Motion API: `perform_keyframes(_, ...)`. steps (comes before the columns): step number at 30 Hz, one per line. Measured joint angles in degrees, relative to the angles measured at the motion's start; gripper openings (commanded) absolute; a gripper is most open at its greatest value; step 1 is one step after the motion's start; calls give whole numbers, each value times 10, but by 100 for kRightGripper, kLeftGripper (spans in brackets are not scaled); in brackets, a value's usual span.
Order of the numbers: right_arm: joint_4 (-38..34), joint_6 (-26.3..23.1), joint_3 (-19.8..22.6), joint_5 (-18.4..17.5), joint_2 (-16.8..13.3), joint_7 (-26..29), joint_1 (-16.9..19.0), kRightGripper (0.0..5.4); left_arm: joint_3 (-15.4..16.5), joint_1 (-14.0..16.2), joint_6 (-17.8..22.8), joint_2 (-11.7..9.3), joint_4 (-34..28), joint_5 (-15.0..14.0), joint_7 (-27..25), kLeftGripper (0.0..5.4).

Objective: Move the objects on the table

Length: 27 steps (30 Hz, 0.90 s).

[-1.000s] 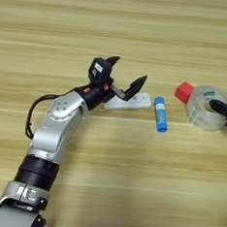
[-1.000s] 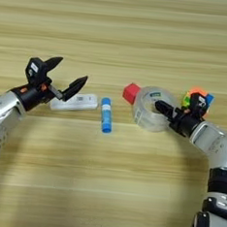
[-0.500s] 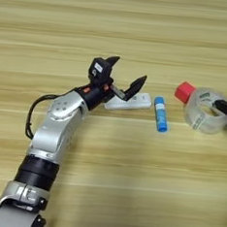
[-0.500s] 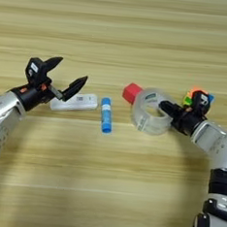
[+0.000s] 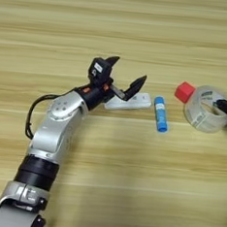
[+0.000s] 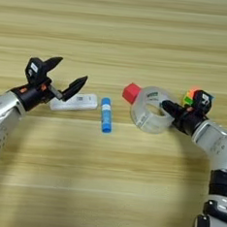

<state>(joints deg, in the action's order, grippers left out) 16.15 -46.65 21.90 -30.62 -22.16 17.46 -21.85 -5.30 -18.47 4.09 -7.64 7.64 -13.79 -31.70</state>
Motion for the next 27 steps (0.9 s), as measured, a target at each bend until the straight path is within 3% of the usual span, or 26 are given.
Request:
perform_keyframes(18, -109, 18, -15, 1, 25, -9, 38, 156, 1, 0, 0, 0, 1, 0, 0, 540)
perform_keyframes(27, -123, 26, -15, 1, 28, -11, 46, 156, 1, 0, 0, 0, 2, 0, 0, 540)
